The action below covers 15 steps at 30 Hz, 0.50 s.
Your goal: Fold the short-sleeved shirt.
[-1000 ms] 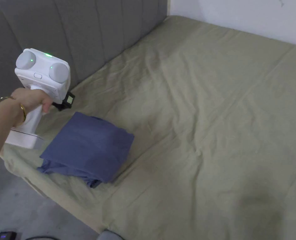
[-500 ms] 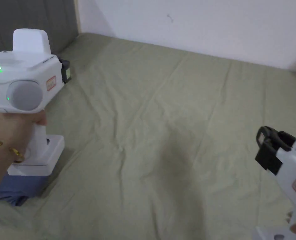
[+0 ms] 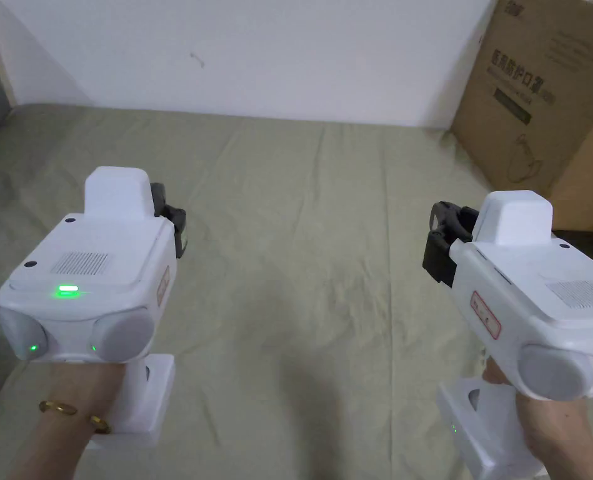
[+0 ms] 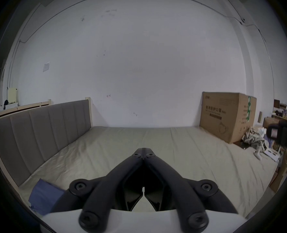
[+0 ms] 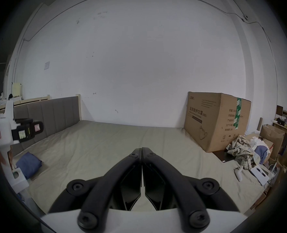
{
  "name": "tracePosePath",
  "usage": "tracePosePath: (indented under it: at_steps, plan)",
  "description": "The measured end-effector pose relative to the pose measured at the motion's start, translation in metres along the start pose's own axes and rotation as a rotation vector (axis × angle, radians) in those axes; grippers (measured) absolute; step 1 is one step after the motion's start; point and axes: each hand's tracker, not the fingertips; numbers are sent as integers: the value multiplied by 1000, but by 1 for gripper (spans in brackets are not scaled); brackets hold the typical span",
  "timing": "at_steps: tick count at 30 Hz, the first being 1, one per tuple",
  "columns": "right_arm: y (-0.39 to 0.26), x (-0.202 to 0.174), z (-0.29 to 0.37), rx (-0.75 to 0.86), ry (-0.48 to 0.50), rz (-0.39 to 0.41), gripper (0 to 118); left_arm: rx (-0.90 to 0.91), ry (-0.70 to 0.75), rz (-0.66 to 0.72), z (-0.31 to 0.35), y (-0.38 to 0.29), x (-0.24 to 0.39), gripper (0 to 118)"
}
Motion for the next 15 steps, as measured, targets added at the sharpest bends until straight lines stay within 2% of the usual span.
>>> tracePosePath:
  at_steps: [15]
  plan:
    - [-35,3,18,-57,-28,-51,0,-43,21,-6,31,-30,-9,0]
